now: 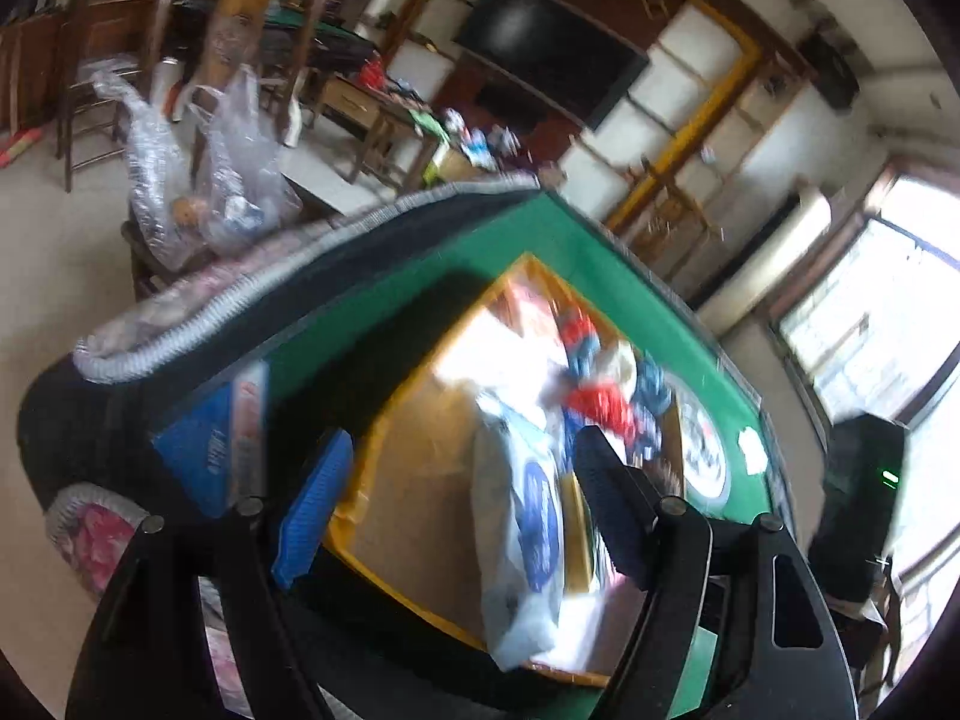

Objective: Organize soft objects
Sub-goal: 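Lower the Deeyeo packet and strips bag into the tray and open both tools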

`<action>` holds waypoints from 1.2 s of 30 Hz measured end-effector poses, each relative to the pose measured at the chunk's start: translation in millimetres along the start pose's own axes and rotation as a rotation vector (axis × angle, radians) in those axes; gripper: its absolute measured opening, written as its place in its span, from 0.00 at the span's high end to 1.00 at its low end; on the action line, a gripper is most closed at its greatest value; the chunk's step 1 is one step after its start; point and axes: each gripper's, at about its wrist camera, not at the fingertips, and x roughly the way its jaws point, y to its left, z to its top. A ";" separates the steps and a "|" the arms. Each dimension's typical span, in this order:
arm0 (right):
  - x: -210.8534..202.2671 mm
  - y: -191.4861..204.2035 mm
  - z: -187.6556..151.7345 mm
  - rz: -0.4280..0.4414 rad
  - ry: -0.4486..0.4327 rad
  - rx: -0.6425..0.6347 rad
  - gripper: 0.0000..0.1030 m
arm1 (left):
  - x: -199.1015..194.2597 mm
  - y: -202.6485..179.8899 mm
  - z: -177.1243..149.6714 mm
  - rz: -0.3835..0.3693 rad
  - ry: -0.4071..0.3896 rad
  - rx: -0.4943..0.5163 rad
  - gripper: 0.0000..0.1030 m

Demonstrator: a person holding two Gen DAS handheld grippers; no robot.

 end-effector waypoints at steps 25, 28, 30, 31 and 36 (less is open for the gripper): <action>40.4 -12.3 -5.4 0.227 0.175 0.184 0.44 | -11.1 16.4 10.7 0.131 -0.082 0.030 0.23; 18.5 -10.1 -8.2 0.249 0.106 0.168 0.44 | -14.0 1.8 6.7 0.207 -0.111 0.115 0.23; 5.5 -9.5 -10.9 0.219 0.057 0.129 0.44 | -16.3 -6.4 4.7 0.255 -0.138 0.160 0.23; -2.7 -11.2 -14.4 0.200 0.031 0.109 0.44 | -17.4 -11.1 3.3 0.280 -0.155 0.185 0.23; -32.8 -15.0 -23.3 0.108 -0.063 0.048 0.43 | -16.9 -41.1 -8.6 0.372 -0.208 0.325 0.23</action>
